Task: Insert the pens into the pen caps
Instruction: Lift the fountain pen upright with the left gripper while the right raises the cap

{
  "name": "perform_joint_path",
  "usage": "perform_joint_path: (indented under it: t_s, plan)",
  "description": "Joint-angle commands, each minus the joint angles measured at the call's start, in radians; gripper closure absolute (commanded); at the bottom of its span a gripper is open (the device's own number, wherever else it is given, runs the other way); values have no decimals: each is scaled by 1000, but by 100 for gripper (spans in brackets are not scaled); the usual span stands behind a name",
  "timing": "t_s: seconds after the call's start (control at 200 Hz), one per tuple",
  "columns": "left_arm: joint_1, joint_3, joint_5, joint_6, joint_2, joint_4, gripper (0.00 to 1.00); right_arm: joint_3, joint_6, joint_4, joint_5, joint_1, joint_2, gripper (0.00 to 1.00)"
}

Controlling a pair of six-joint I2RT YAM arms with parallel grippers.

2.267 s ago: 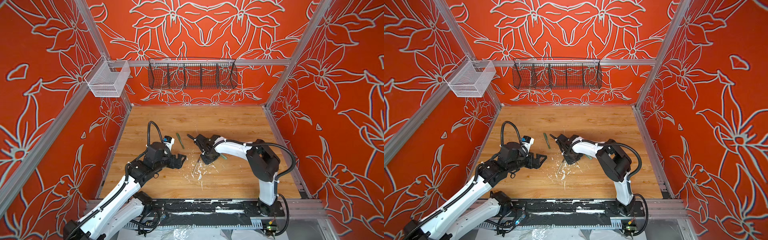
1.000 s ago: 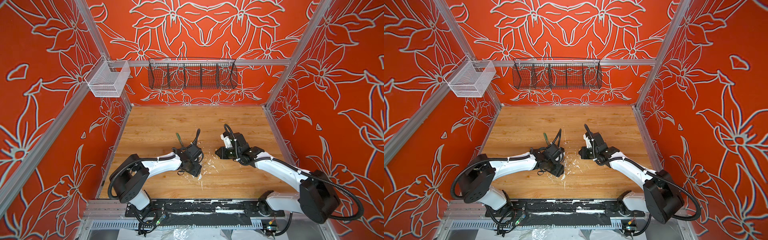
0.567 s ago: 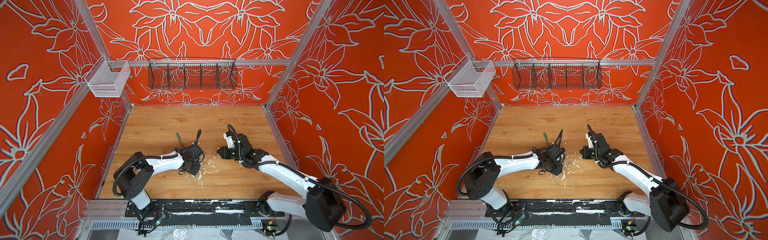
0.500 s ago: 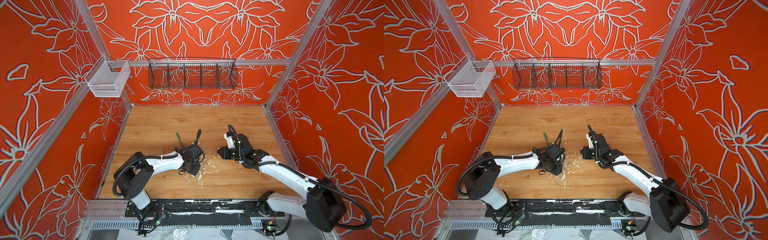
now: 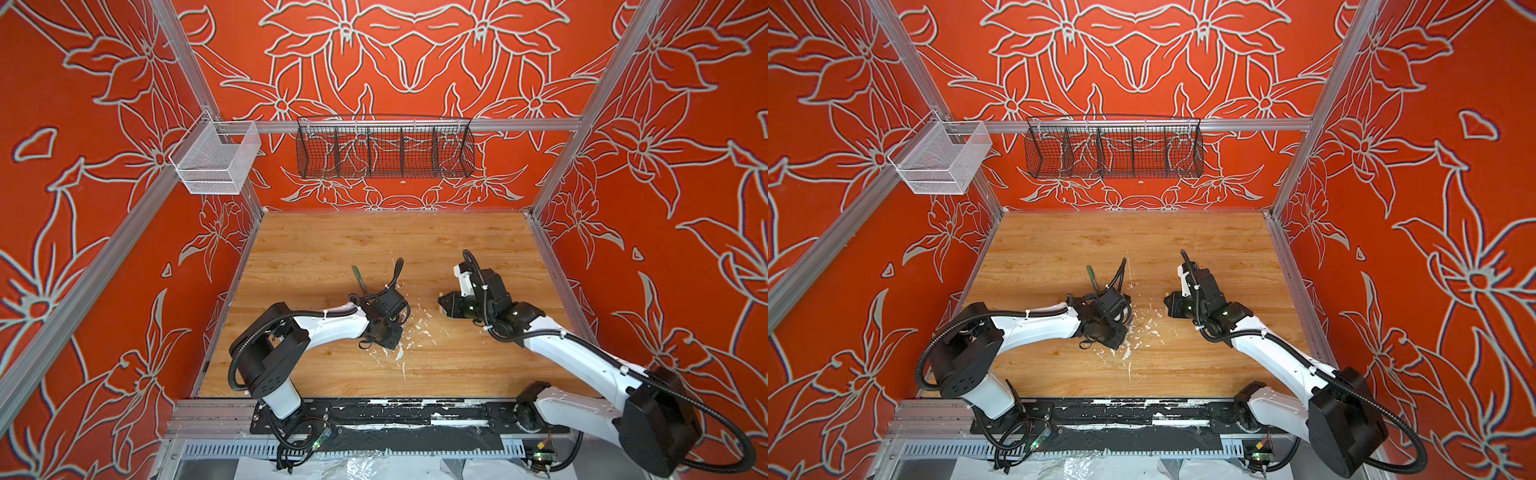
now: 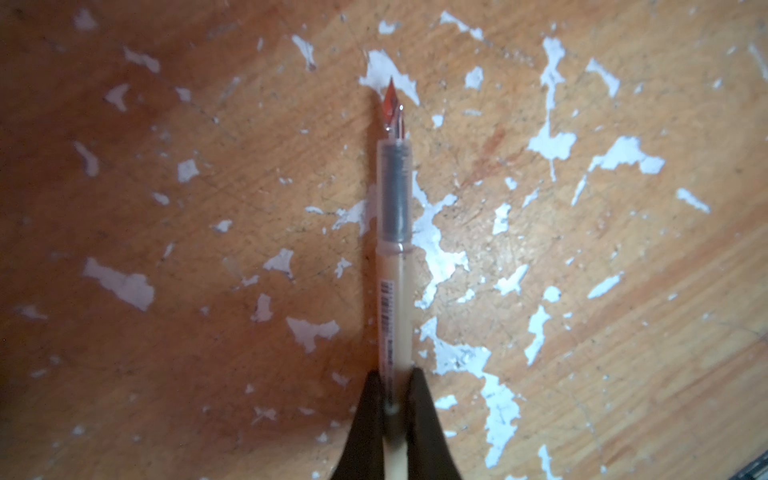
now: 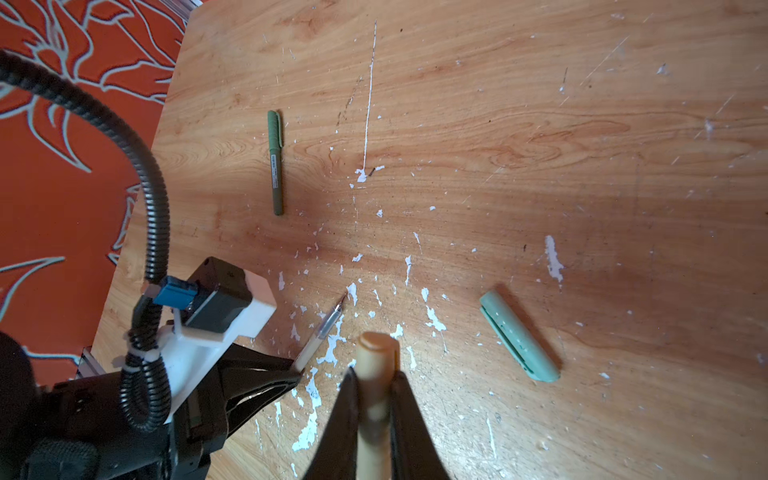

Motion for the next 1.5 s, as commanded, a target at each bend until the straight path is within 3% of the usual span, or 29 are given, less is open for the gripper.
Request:
perform_joint_path:
  t_s: [0.0,0.19,0.395,0.626,0.801,1.491]
  plan:
    - [-7,6,15,2,3,8,100,-13,26,21,36,-5,-25,100]
    - [-8,9,28,29,-93,22,100,-8,29,48,41,-6,-53,100]
    - [-13,-61,117,75,-321,146,100,23,19,56,9,-5,-110,100]
    - [-20,-70,197,91,-468,192,100,21,75,153,29,-5,-259,100]
    - [-47,-30,216,112,-469,188,100,33,123,251,47,-6,-323,100]
    - [-86,30,218,135,-480,252,100,55,193,407,-62,-4,-229,100]
